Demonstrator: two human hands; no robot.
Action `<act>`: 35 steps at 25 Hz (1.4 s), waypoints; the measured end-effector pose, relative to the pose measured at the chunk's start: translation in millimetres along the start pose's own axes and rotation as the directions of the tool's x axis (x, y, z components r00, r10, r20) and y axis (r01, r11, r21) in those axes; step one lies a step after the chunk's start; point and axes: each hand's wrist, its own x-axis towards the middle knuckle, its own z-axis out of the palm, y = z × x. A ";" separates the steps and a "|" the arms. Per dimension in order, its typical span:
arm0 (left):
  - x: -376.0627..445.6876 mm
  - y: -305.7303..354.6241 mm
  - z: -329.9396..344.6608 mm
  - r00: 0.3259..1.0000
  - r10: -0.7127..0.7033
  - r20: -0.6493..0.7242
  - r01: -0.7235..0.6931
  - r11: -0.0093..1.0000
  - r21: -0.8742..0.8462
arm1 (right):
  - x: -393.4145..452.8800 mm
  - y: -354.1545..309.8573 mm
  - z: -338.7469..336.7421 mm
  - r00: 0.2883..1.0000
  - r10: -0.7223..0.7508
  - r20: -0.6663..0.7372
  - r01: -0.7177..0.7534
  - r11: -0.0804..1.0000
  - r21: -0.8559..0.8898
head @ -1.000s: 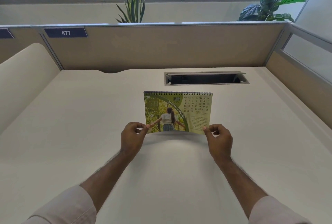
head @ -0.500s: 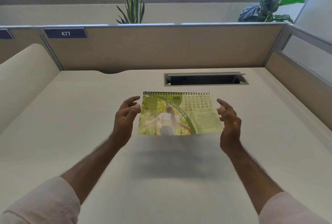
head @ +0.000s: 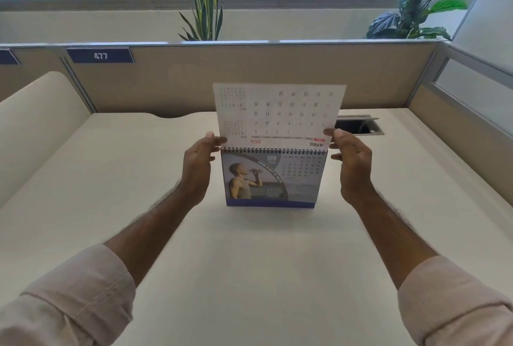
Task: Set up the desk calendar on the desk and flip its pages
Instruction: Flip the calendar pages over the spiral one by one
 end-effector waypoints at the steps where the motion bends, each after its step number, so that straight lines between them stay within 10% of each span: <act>1: 2.7 -2.4 1.5 1.000 -0.005 0.015 0.005 1.000 0.001 | 3.6 1.5 0.9 1.000 -0.002 0.014 0.002 1.000 0.009; 13: 7.2 -41.0 -0.7 0.998 0.009 0.068 -0.032 0.937 0.349 | 3.1 44.9 -11.7 0.990 0.051 0.128 0.009 0.900 -0.435; 35: 5.5 -45.1 39.6 0.988 -0.122 0.094 0.106 0.981 0.163 | -25.4 80.7 -19.2 0.983 0.117 -0.142 -0.172 0.865 -0.472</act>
